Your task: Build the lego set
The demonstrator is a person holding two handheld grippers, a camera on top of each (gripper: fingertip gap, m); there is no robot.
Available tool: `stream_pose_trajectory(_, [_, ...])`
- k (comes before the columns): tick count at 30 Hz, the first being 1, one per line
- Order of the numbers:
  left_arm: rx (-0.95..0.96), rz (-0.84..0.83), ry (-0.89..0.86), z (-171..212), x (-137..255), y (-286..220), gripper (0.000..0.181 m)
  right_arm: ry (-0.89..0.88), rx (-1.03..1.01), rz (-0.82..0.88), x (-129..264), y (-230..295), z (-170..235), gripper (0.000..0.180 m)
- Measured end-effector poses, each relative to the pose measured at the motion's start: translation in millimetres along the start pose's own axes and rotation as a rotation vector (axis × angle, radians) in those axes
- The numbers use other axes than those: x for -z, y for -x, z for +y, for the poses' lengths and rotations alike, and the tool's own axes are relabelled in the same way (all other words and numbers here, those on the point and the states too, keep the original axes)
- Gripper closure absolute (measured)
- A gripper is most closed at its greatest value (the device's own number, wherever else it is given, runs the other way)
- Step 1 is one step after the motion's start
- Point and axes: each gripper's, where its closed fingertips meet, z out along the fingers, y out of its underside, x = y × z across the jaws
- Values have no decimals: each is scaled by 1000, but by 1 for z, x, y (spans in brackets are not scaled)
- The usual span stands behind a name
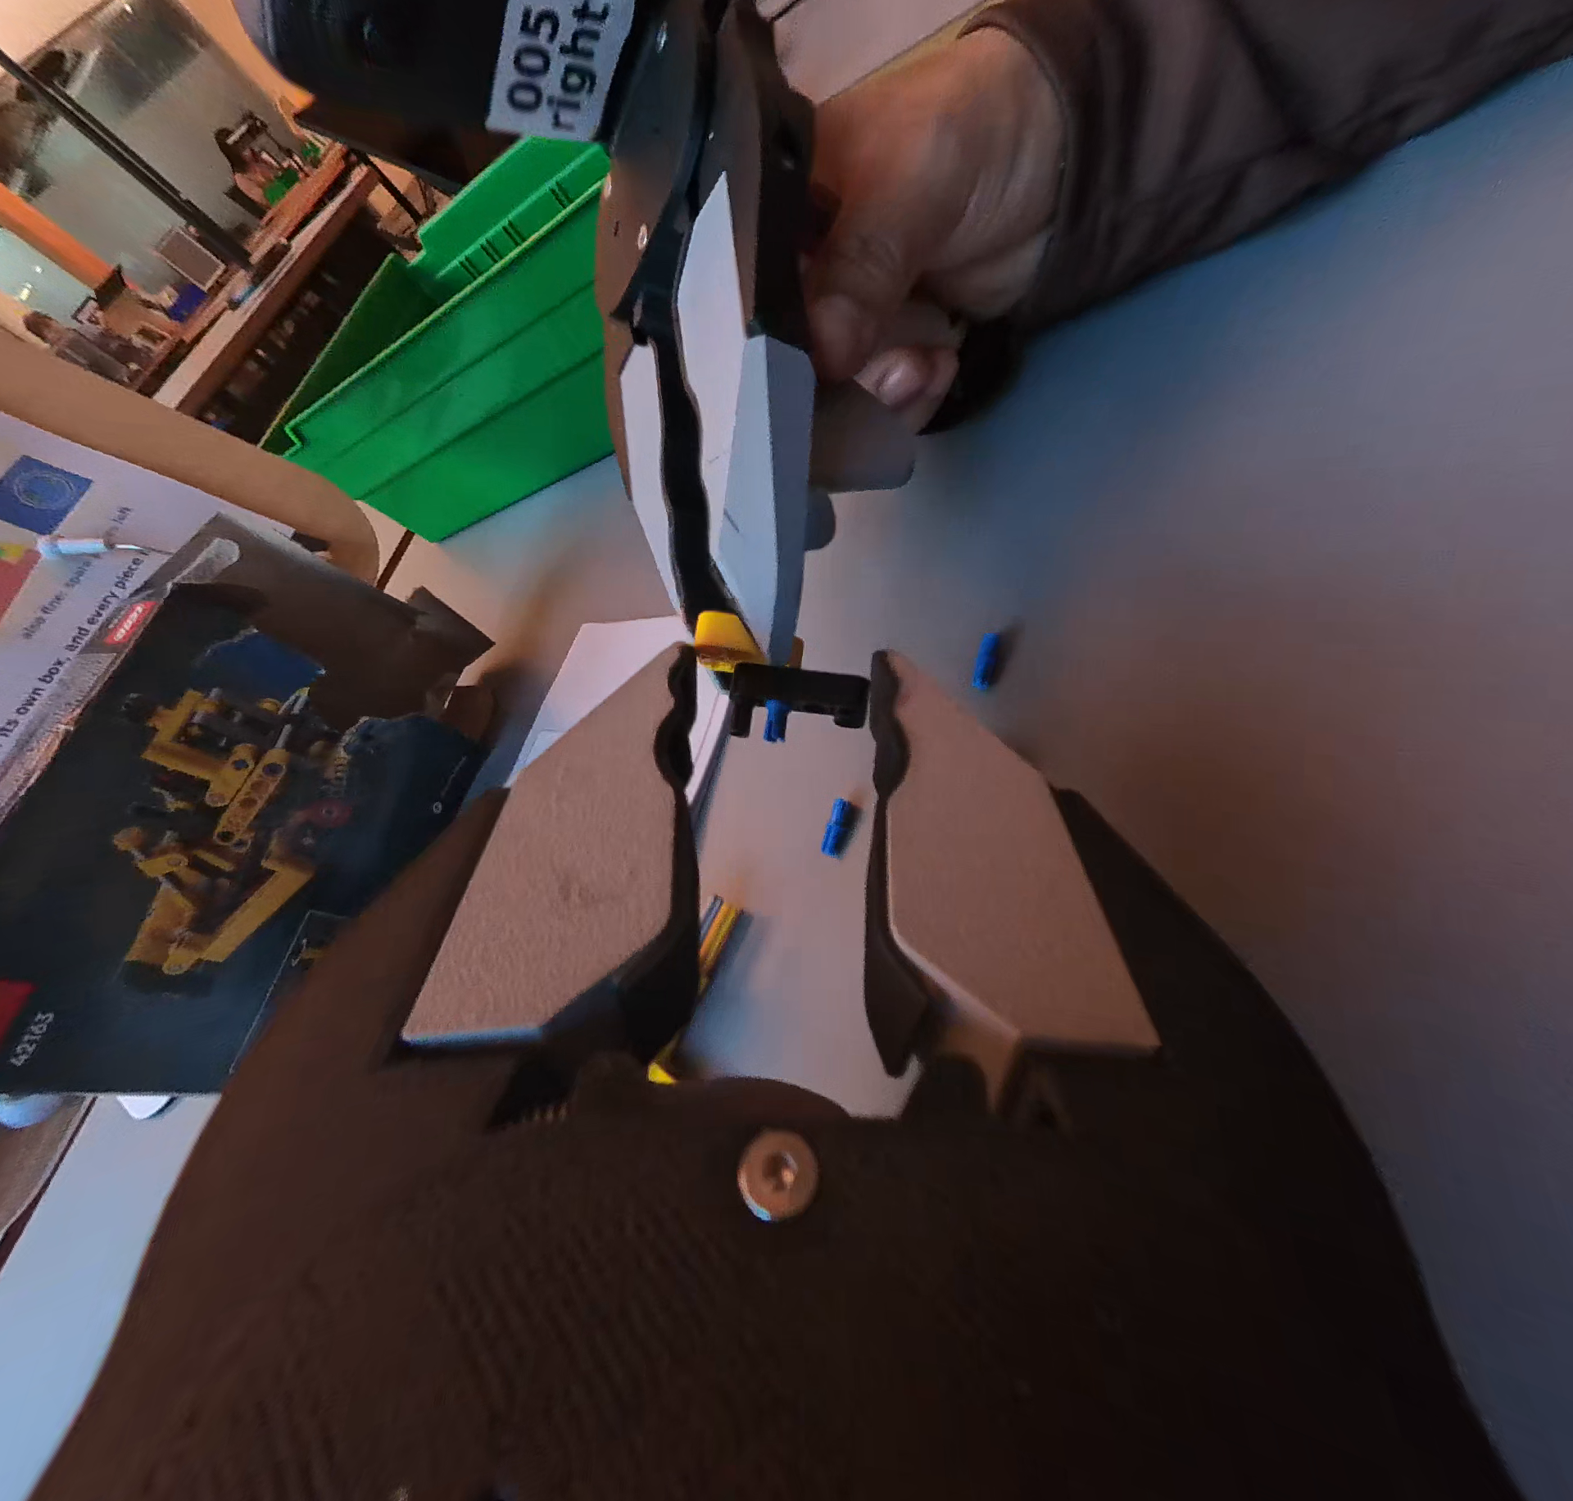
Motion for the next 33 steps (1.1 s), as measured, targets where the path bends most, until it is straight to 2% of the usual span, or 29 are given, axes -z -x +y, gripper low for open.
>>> stream_pose_trajectory(3, [90,-17,-1,4,6,10,139,2,75,85,0,-6,-2,165])
stream_pose_trajectory(8, [484,136,-65,5,20,15,148,20,331,342,4,-18,-10,165])
stream_pose_trajectory(11, [636,177,-114,0,22,23,155,88,527,509,1,-23,-9,165])
stream_pose_trajectory(16, [623,130,-25,11,12,23,153,178,735,691,-7,-26,-12,165])
stream_pose_trajectory(20, [559,95,37,19,6,19,165,298,911,822,-5,-35,-7,165])
stream_pose_trajectory(31, [778,208,-63,10,10,21,163,435,1156,916,-10,-30,-3,164])
stream_pose_trajectory(33, [782,207,-52,13,10,22,169,430,1182,916,-13,-29,-3,164])
